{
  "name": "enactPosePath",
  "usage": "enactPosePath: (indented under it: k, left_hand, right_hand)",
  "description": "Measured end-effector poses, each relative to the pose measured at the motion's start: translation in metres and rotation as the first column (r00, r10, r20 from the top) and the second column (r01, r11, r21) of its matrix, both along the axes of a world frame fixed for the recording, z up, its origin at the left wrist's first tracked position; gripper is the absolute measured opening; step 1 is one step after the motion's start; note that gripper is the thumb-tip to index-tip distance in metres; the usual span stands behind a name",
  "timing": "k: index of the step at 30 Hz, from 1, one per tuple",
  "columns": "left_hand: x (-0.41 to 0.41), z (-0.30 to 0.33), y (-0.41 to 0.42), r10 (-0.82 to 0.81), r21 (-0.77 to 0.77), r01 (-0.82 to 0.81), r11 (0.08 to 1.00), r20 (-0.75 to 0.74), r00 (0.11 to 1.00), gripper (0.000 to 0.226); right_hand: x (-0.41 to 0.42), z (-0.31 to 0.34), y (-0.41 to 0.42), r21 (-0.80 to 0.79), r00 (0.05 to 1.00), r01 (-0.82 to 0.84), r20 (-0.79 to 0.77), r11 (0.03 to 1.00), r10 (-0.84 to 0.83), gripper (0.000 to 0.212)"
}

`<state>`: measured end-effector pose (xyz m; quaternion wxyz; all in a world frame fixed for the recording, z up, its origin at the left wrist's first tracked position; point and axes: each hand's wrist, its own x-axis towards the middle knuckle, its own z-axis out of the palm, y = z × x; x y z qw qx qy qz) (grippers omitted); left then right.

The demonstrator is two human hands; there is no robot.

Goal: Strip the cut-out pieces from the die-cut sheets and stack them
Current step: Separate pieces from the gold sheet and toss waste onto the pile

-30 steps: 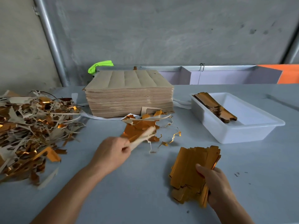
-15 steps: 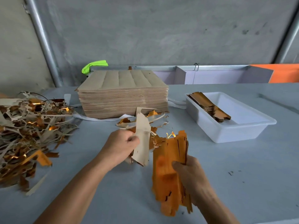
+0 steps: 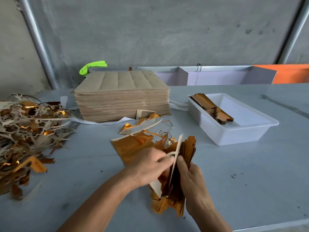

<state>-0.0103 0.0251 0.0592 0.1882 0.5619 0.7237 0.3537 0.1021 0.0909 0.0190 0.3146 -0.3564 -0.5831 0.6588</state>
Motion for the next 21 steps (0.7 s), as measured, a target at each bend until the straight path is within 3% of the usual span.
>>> enactPosePath:
  k: [3, 5, 10, 12, 14, 17, 19, 21]
  left_hand:
    - [-0.006, -0.001, 0.001, 0.037, -0.011, -0.036, 0.999, 0.217, 0.975, 0.051]
    - [-0.009, -0.002, 0.001, 0.043, -0.04, -0.033, 0.999, 0.283, 0.958, 0.045]
    - [-0.012, 0.001, 0.005, 0.056, -0.022, -0.052, 0.998, 0.283, 0.958, 0.044]
    - [-0.012, -0.002, 0.005, 0.054, -0.054, -0.041, 0.998, 0.264, 0.963, 0.037]
    - [-0.013, -0.006, 0.005, 0.052, -0.059, -0.037, 0.998, 0.272, 0.961, 0.034]
    - [-0.014, -0.01, 0.009, 0.062, -0.008, -0.062, 0.998, 0.256, 0.965, 0.046]
    - [-0.015, -0.013, 0.015, 0.117, 0.063, -0.135, 0.989, 0.23, 0.966, 0.057]
    - [-0.015, -0.012, 0.019, 0.216, 0.154, -0.276, 0.949, 0.319, 0.923, 0.05]
  right_hand:
    - [0.005, -0.001, -0.002, 0.059, 0.996, -0.069, -0.058, 0.996, 0.072, 0.051]
    - [0.006, -0.004, -0.001, 0.077, 0.996, -0.077, -0.039, 0.994, 0.08, 0.04]
    - [0.006, -0.004, -0.001, 0.068, 0.98, -0.196, -0.027, 0.978, 0.198, 0.018]
    - [0.005, -0.003, -0.001, 0.058, 0.987, -0.164, 0.011, 0.985, 0.163, 0.012]
    - [0.003, -0.005, 0.0, 0.013, 0.993, -0.085, 0.079, 0.996, 0.084, 0.017]
    - [0.002, -0.011, 0.001, 0.094, 0.974, -0.05, 0.225, 0.994, 0.027, 0.019]
    - [0.001, -0.01, -0.002, 0.142, 0.97, -0.089, 0.237, 0.986, 0.053, 0.021]
    - [0.003, -0.007, -0.003, 0.217, 0.966, -0.134, 0.248, 0.967, 0.078, 0.026]
